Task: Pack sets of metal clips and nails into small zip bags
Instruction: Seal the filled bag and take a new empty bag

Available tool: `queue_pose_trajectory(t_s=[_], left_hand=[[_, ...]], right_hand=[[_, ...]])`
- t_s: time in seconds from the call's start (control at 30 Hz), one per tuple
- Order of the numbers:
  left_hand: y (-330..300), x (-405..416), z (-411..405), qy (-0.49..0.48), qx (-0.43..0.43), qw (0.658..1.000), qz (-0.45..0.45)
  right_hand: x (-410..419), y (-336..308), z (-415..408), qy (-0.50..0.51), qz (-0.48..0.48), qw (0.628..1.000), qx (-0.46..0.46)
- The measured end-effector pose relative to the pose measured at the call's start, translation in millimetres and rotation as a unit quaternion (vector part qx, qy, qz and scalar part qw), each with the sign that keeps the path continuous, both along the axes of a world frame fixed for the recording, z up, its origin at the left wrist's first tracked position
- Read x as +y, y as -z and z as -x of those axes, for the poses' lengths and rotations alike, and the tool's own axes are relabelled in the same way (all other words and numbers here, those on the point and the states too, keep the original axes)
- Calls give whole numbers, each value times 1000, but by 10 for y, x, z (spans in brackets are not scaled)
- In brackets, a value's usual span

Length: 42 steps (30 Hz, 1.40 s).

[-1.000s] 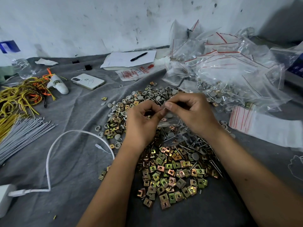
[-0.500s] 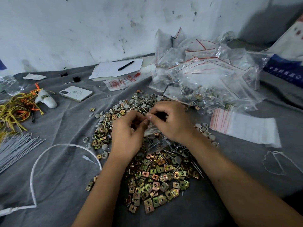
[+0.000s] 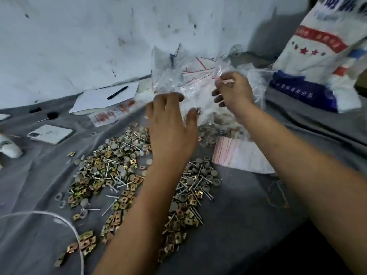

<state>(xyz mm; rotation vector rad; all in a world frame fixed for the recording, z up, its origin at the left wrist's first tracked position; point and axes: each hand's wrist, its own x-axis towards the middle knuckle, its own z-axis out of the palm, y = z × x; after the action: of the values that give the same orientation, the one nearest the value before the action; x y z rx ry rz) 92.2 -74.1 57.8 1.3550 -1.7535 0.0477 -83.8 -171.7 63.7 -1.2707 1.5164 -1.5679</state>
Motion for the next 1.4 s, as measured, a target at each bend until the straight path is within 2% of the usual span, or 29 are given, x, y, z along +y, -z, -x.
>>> queue_pose_trajectory(t_s=[0.1,0.17,0.23,0.3,0.4,0.5,0.6,0.8,0.87,0.97,1.13,1.4], left_hand=[[162,-83,358,67,-12,992,-108],[294,-123,526,82,-9,976,-201],[410,-114,665,84,-17,957,-278],[510,-71,758,81,-23,945,-317],[570,-30,817,63,17,944,-323],[564,15,864,55,63,945,-316],[541,154,933,60,87,950,-293],[584,278,988,54,124,952,-276],[593,273,983,55,123,954,-269],[580,259,972,61,133,951,-273],[579,210,944,65,188,925,-324],[595,120,947,67,316,859,-397]], right_hand=[[126,190,490,55,-94,975,192],[320,322,649,10,-102,945,309],[522,430,726,-42,-137,897,418],[679,505,756,-61,-148,877,453],[797,541,728,-16,-130,888,441],[890,473,563,-38,-186,925,330],[966,484,461,-77,-251,933,245],[1066,534,441,-60,-256,956,130],[1083,522,463,-74,-247,961,103],[1087,497,504,-106,-229,960,119],[1062,582,557,-92,-208,968,109],[1054,591,616,-99,-188,975,58]])
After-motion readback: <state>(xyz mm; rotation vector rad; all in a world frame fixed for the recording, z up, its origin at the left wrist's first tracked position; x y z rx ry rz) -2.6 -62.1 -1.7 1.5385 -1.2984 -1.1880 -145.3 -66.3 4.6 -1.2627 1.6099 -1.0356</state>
